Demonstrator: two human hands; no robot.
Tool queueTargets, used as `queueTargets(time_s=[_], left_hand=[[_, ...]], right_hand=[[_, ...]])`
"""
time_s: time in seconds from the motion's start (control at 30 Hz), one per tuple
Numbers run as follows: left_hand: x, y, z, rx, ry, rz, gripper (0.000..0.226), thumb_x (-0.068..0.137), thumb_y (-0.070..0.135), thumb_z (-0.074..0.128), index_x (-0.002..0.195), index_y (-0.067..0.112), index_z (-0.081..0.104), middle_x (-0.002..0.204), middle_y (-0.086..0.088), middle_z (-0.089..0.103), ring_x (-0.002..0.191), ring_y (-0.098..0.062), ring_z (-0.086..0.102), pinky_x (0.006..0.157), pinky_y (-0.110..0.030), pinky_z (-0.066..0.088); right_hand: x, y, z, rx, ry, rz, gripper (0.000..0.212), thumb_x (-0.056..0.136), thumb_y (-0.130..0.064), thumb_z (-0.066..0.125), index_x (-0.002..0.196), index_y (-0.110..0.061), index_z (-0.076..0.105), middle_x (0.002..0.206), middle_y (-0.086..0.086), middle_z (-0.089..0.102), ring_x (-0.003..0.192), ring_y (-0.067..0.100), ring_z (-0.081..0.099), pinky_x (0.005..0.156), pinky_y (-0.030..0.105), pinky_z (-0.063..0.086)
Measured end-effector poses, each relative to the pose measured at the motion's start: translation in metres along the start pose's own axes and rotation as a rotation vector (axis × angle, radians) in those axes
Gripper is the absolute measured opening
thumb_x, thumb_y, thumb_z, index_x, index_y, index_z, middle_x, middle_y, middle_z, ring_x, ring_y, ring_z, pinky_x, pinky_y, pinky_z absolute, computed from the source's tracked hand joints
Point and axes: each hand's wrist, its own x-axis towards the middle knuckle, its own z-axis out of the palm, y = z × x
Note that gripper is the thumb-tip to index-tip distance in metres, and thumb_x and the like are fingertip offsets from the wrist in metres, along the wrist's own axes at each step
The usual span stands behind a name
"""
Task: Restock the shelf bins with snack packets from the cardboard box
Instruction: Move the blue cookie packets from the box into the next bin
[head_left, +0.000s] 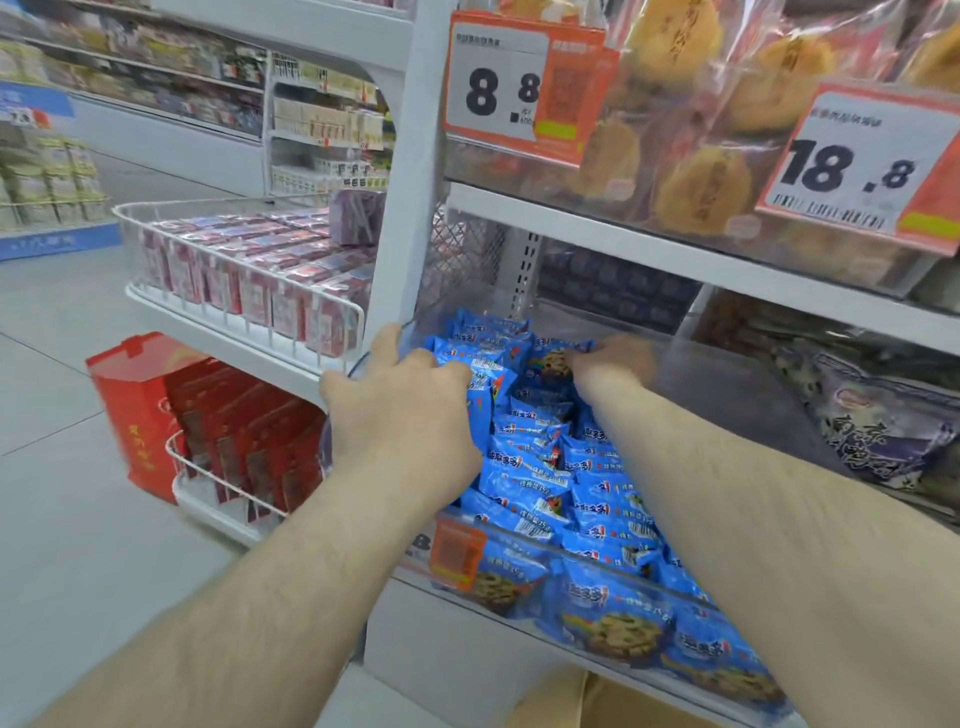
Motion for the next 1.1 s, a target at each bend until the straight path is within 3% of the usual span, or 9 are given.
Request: queueTargets(time_s=[0.13, 0.23, 0.4, 0.53, 0.63, 0.73, 0.83, 1.0, 1.1], left_hand=[[-0.003, -0.001, 0.002, -0.002, 0.025, 0.014, 0.049, 0.083, 0.042, 0.054, 0.131, 0.04, 0.046, 0.143, 0.014, 0.042, 0.148, -0.018, 0.002, 0.097, -0.049, 0.029], [-0.005, 0.0, 0.001, -0.007, 0.024, 0.025, 0.057, 0.076, 0.057, 0.054, 0.129, 0.038, 0.048, 0.141, 0.012, 0.044, 0.147, -0.019, 0.004, 0.103, -0.053, 0.023], [-0.013, 0.013, -0.01, -0.032, 0.04, 0.046, 0.077, 0.072, 0.072, 0.046, 0.137, 0.031, 0.04, 0.145, 0.006, 0.042, 0.146, -0.021, 0.013, 0.11, -0.062, 0.008], [-0.036, 0.035, -0.023, -0.14, 0.174, 0.188, 0.073, 0.068, 0.066, 0.045, 0.131, 0.029, 0.043, 0.134, 0.008, 0.051, 0.133, -0.019, 0.035, 0.103, -0.045, 0.022], [-0.063, 0.057, -0.032, -0.28, 0.169, 0.274, 0.068, 0.066, 0.059, 0.048, 0.126, 0.029, 0.047, 0.12, 0.008, 0.059, 0.114, -0.02, 0.049, 0.093, -0.039, 0.036], [-0.096, 0.079, -0.037, -0.483, 0.009, 0.282, 0.048, 0.076, 0.047, 0.062, 0.12, 0.034, 0.047, 0.103, 0.015, 0.06, 0.095, -0.013, 0.054, 0.08, -0.031, 0.042], [-0.122, 0.098, -0.032, -0.602, -0.166, 0.335, 0.039, 0.075, 0.04, 0.065, 0.111, 0.038, 0.049, 0.089, 0.015, 0.061, 0.081, -0.011, 0.056, 0.072, -0.03, 0.044], [-0.155, 0.122, 0.003, -0.676, -0.388, 0.387, 0.033, 0.063, 0.044, 0.055, 0.094, 0.033, 0.047, 0.083, 0.009, 0.067, 0.082, -0.019, 0.063, 0.073, -0.035, 0.051], [-0.175, 0.135, 0.039, -0.561, -0.59, 0.495, 0.045, 0.062, 0.045, 0.051, 0.105, 0.032, 0.049, 0.098, 0.002, 0.07, 0.094, -0.025, 0.066, 0.077, -0.037, 0.054]], right_hand=[[-0.003, 0.004, -0.006, -0.042, -0.066, -0.066, 0.027, 0.097, -0.03, 0.053, 0.105, -0.01, 0.069, 0.108, 0.006, 0.068, 0.095, 0.021, 0.065, 0.065, 0.025, 0.046], [-0.005, 0.017, -0.017, 0.172, -0.227, -0.088, 0.026, 0.09, -0.021, 0.063, 0.113, -0.011, 0.069, 0.115, 0.008, 0.068, 0.098, 0.024, 0.065, 0.076, 0.029, 0.05], [-0.028, 0.036, -0.051, 0.27, -0.231, -0.039, 0.032, 0.084, -0.015, 0.068, 0.115, -0.007, 0.066, 0.116, 0.013, 0.067, 0.109, 0.029, 0.063, 0.087, 0.036, 0.053], [-0.06, 0.053, -0.081, 0.394, -0.149, -0.025, 0.032, 0.077, -0.017, 0.074, 0.107, -0.011, 0.064, 0.101, 0.01, 0.068, 0.094, 0.028, 0.067, 0.083, 0.042, 0.058], [-0.106, 0.068, -0.108, 0.417, -0.003, -0.163, 0.012, 0.075, -0.015, 0.064, 0.085, -0.019, 0.07, 0.084, -0.003, 0.07, 0.08, 0.016, 0.067, 0.07, 0.028, 0.053], [-0.156, 0.086, -0.133, 0.43, 0.15, -0.323, 0.011, 0.077, -0.012, 0.061, 0.071, -0.02, 0.065, 0.064, -0.009, 0.063, 0.063, 0.004, 0.057, 0.064, 0.02, 0.042], [-0.196, 0.113, -0.145, 0.513, 0.181, -0.431, 0.024, 0.074, -0.007, 0.06, 0.062, -0.026, 0.055, 0.056, -0.012, 0.056, 0.054, 0.002, 0.051, 0.055, 0.014, 0.039], [-0.229, 0.176, -0.138, 0.547, 0.239, -0.415, 0.016, 0.068, -0.015, 0.056, 0.063, -0.03, 0.053, 0.055, -0.014, 0.054, 0.056, 0.004, 0.051, 0.058, 0.018, 0.042], [-0.249, 0.228, -0.116, 0.544, 0.23, -0.303, 0.028, 0.072, -0.01, 0.062, 0.061, -0.034, 0.05, 0.054, -0.014, 0.053, 0.054, 0.0, 0.05, 0.056, 0.011, 0.038]])
